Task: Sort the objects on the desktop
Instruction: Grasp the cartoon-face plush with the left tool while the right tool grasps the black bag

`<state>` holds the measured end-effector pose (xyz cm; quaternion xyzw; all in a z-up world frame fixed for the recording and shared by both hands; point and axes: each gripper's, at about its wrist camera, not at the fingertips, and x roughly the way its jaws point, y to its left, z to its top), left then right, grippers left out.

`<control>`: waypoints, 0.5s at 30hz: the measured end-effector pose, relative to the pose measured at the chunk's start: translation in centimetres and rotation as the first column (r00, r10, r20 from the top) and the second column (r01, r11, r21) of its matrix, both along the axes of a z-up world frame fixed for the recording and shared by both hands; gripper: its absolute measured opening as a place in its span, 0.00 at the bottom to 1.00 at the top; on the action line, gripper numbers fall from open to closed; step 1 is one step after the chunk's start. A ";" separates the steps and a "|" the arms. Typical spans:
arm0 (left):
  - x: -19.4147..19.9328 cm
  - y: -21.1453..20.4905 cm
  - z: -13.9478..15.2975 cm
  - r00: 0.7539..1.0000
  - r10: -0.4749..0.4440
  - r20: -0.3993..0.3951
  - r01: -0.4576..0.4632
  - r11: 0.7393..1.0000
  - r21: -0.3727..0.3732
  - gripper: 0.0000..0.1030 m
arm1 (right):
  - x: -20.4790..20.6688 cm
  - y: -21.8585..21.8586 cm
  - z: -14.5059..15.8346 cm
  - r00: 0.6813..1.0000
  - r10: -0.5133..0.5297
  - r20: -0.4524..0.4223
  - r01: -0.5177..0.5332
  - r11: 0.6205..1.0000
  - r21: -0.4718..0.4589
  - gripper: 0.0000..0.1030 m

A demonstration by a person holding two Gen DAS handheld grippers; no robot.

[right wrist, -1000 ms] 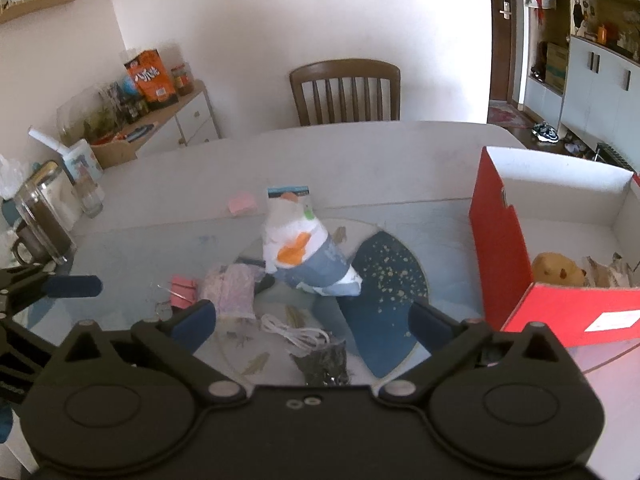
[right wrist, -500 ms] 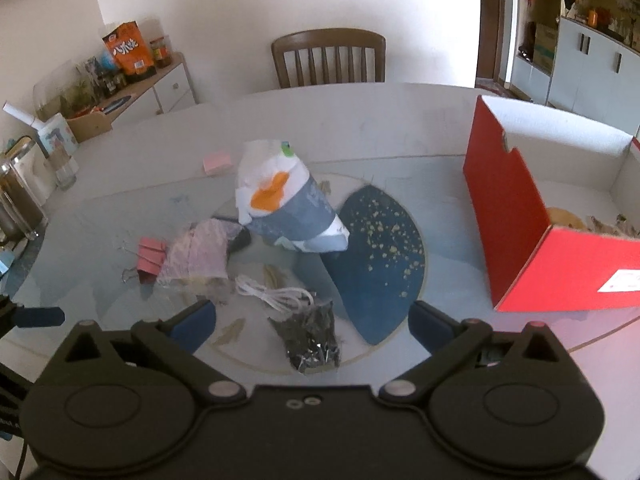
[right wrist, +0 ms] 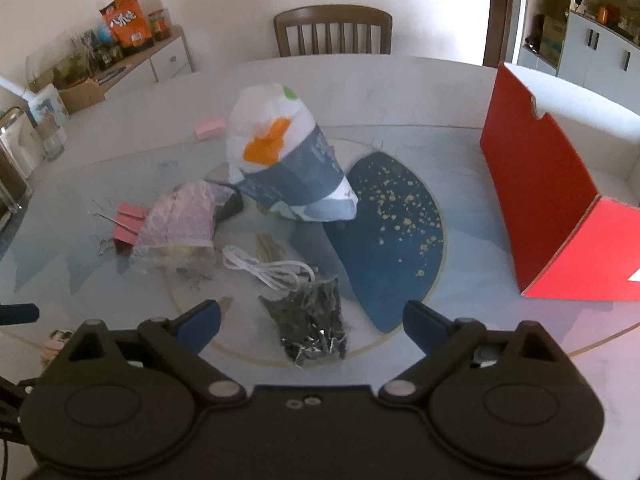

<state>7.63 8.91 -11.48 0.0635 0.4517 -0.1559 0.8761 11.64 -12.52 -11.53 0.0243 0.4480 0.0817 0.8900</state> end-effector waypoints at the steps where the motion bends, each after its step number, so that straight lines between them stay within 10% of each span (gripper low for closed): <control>1: 0.0 0.0 -0.1 1.000 0.002 -0.001 -0.002 1.000 0.004 1.00 | 0.1 0.0 -0.2 1.000 -0.001 -0.006 0.001 1.000 0.000 0.92; 15: 0.3 -0.2 -0.3 1.000 0.015 -0.026 -0.015 1.000 0.007 0.87 | 0.4 -0.3 -1.8 0.999 -0.001 -0.046 0.000 1.000 -0.019 0.81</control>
